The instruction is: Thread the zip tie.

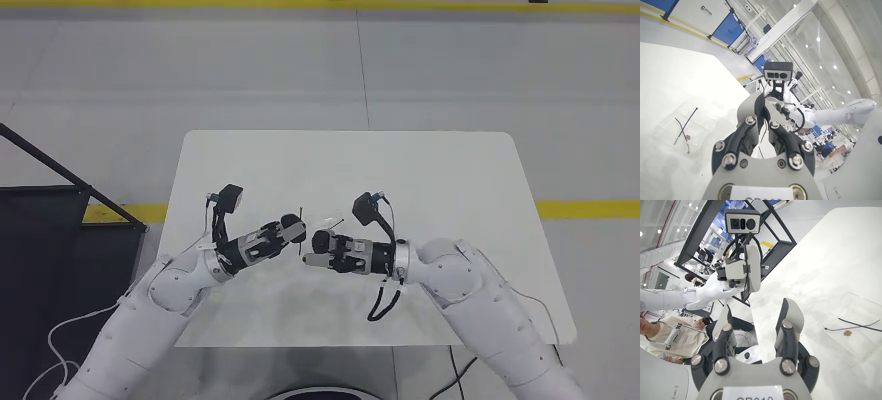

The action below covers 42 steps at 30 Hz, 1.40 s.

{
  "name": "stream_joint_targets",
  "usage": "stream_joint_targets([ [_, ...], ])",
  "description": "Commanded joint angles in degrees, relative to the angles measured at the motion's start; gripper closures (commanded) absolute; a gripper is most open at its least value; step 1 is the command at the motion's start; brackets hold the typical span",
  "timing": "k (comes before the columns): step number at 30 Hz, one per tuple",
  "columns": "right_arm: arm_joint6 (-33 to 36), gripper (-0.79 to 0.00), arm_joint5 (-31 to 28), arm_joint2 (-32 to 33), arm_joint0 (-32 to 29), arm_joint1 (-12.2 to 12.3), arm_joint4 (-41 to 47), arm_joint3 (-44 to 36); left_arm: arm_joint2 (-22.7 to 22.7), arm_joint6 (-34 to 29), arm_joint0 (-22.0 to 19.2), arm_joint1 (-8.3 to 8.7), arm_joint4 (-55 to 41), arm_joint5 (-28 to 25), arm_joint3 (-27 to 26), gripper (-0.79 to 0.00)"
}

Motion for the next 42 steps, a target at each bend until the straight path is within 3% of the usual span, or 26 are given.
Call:
stream_joint_targets([
  [1, -0.16, -0.434, -0.05, -0.35, 0.2, -0.16, -0.21, 0.0, -0.01, 0.24, 0.01, -0.12, 0.19, 0.02, 0.05, 0.0],
  [22, -0.18, -0.246, 0.45, -2.39, 2.1, -1.5, 0.86, 1.73, -0.57, -0.92, 0.0, -0.87, -0.19, 0.04, 0.92, 0.0],
  [31, 0.4, -0.126, 0.82, -2.55, 2.63, -1.87, 1.39, 2.49, -0.95, -1.22, 0.05, -1.13, -0.2, -0.05, 0.99, 0.0],
  [35, 0.65, 0.0, 0.98, -2.51, 2.75, -1.99, 1.54, 2.76, -1.08, -1.24, 0.05, -1.26, -0.18, -0.17, 1.06, 0.0],
  [42, 1.23, 0.0, 1.02, -2.46, 2.94, -2.19, 2.16, 3.4, -1.29, -1.19, 0.16, -1.48, -0.03, -0.04, 1.09, 0.0],
])
